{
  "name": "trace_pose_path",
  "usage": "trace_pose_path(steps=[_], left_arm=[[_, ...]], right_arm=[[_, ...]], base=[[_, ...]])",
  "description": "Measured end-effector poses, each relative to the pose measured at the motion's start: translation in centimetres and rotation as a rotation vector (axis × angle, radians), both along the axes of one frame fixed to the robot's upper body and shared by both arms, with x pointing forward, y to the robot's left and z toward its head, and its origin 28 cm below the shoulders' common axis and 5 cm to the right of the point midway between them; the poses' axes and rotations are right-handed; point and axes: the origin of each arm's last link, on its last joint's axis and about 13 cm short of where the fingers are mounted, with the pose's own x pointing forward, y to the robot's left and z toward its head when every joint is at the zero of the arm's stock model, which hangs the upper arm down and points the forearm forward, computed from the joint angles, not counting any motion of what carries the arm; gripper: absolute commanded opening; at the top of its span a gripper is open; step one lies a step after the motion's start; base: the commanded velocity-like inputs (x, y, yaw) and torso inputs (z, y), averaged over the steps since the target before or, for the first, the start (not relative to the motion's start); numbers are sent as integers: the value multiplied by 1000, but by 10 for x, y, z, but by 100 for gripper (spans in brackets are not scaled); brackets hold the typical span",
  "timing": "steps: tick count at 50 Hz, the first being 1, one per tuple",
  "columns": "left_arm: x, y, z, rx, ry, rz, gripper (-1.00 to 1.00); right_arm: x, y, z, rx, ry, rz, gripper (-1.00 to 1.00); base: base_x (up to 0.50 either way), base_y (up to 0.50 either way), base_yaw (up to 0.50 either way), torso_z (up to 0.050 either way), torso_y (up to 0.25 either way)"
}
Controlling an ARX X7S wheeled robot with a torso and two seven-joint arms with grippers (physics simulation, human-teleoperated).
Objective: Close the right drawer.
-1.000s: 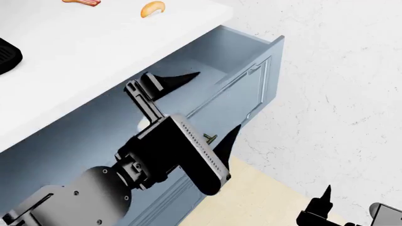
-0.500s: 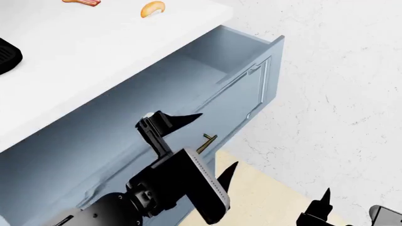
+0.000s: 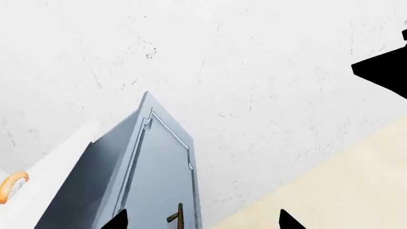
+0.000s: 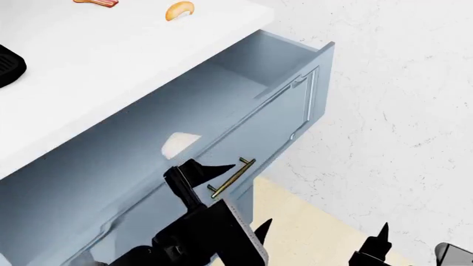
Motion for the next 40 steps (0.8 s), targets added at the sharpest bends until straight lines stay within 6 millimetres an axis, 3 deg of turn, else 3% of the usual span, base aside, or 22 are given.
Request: trace_pose_path(steps=[40], left_arm=[[2,3,-37,20,108,31,100]], right_arm=[[1,0,-2,16,10,1,100]], base=[[0,0,0,0,0]])
